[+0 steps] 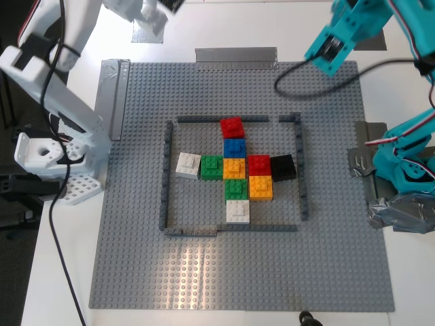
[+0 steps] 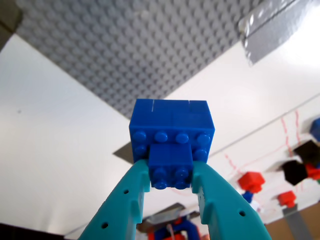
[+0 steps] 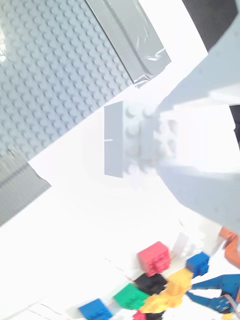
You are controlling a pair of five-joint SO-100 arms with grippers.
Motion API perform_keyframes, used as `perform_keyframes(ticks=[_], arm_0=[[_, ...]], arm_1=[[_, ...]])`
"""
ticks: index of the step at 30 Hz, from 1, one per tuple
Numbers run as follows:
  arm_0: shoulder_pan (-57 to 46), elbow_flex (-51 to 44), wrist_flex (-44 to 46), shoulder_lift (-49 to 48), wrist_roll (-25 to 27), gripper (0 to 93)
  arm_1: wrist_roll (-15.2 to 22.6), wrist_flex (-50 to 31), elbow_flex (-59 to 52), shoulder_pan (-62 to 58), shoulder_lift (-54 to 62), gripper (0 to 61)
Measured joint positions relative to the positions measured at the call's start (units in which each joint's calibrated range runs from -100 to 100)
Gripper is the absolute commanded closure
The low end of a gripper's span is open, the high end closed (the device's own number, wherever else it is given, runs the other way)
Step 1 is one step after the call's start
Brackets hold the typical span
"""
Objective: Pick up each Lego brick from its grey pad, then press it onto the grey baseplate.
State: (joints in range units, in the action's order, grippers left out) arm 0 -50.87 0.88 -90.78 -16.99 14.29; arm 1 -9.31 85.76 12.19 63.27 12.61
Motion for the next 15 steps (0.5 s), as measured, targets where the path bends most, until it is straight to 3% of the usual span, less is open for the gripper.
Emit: perform_keyframes(ticks=[8,15], arm_0=[[18.57,12.68,-0.09,-9.21,-3.81,92.7],[35.15,14.83,-5.48,-10.23,-6.74,92.7]], arm_1=[[-2.35,0.32,-17.12,-12.82,13.73,61.3],[-2.93,-0.40,-30.85,-24.82,23.23,61.3]])
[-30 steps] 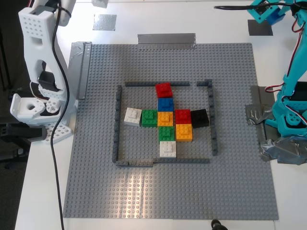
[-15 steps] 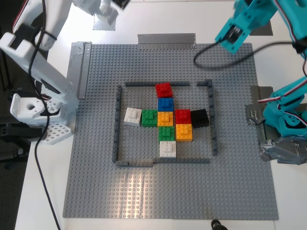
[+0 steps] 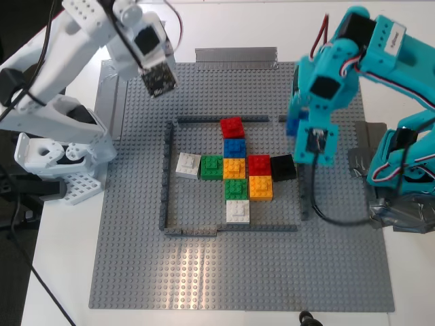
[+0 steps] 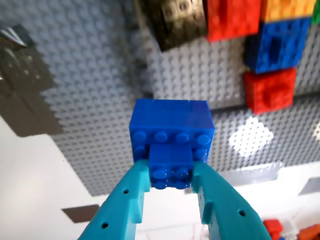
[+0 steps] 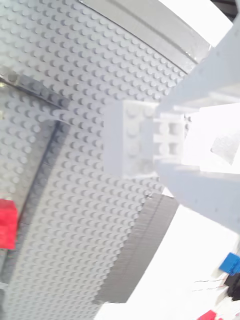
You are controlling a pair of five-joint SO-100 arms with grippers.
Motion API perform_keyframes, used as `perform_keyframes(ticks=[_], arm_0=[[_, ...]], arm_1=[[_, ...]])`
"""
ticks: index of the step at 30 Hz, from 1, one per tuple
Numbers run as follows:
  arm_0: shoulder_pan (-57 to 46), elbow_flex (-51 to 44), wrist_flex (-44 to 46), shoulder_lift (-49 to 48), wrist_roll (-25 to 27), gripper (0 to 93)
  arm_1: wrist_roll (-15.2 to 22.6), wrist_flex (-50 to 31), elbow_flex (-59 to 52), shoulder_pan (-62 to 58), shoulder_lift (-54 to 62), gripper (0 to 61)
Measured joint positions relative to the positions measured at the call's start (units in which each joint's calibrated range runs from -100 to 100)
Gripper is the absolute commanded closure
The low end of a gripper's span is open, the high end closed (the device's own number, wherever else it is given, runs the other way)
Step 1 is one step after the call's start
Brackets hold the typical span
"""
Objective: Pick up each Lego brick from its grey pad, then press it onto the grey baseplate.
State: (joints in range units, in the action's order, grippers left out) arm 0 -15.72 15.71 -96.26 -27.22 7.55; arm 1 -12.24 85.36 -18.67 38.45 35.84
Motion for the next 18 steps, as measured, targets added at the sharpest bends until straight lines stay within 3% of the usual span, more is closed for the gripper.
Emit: perform_keyframes(ticks=[10,18], arm_0=[[16.57,0.10,-3.04,0.00,-2.98,92.7],[24.64,0.20,-2.78,1.10,-4.70,92.7]], arm_1=[[0.64,-9.33,-12.67,-15.82,2.33,61.3],[0.64,-18.26,-14.89,-21.09,-7.77,61.3]])
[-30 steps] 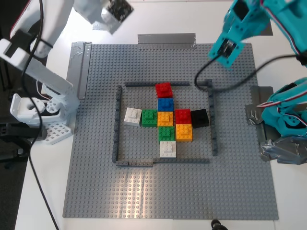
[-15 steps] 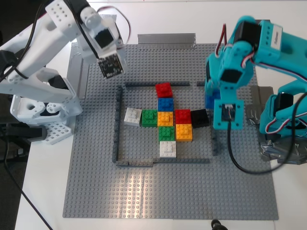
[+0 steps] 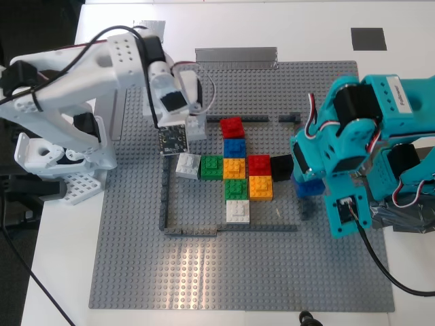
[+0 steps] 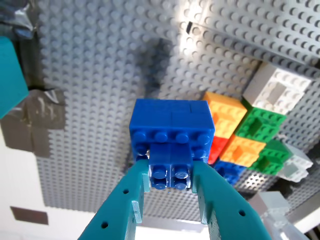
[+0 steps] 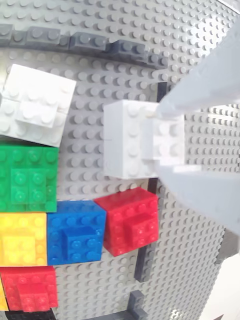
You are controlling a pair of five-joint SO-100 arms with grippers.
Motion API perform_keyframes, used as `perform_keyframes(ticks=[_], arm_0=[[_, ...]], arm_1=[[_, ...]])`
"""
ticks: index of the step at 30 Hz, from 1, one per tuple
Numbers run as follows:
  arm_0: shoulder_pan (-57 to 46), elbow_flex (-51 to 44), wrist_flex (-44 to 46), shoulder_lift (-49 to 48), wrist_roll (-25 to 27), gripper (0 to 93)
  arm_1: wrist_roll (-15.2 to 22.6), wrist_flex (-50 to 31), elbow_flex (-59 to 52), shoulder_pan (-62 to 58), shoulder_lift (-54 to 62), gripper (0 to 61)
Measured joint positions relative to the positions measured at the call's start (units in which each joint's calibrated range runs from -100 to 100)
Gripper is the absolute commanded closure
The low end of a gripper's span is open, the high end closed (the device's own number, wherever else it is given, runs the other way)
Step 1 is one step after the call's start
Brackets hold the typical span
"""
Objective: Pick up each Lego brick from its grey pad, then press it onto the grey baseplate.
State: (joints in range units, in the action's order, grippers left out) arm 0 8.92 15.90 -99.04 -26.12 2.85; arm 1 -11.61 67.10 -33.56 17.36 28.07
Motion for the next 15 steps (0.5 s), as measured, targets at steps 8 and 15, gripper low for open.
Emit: perform_keyframes(ticks=[8,15], arm_0=[[0.81,0.00,5.39,5.75,-4.02,92.7],[0.81,2.93,9.30,6.93,-5.17,92.7]], arm_1=[[0.00,-5.47,-0.58,0.45,-4.66,61.3],[0.00,-7.96,-0.97,-1.45,-5.96,61.3]])
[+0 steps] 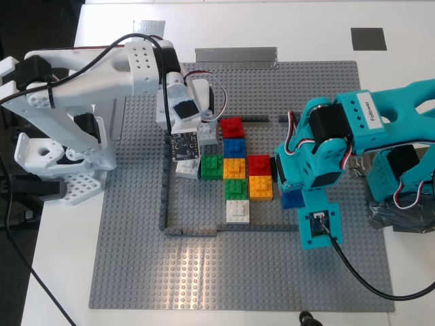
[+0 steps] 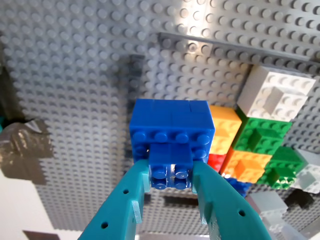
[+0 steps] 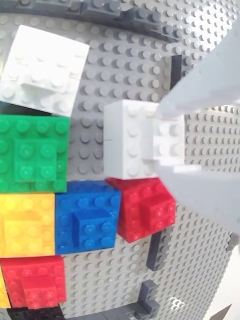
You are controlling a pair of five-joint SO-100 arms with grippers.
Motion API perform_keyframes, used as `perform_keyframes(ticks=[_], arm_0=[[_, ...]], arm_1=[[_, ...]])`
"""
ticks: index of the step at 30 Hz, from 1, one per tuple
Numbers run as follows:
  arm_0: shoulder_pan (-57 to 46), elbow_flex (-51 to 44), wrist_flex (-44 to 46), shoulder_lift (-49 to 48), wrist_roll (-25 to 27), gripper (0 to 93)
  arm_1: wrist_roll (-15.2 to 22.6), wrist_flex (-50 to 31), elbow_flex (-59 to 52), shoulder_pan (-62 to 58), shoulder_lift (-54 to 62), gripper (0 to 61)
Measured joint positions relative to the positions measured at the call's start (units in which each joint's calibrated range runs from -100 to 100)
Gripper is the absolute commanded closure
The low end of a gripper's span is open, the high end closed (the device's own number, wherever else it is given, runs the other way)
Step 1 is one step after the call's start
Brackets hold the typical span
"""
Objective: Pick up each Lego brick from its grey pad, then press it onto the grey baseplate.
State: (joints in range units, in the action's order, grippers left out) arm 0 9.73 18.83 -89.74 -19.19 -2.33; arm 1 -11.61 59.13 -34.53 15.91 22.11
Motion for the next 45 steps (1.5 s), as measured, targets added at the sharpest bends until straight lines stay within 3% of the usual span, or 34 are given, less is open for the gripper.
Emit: perform_keyframes(ticks=[15,45], arm_0=[[0.00,13.27,8.70,0.00,-0.10,92.7],[0.00,14.24,12.52,0.00,-0.10,92.7]], arm_1=[[1.51,0.00,0.00,-5.45,-0.60,61.3],[3.27,-3.62,-0.97,-7.18,-3.45,61.3]])
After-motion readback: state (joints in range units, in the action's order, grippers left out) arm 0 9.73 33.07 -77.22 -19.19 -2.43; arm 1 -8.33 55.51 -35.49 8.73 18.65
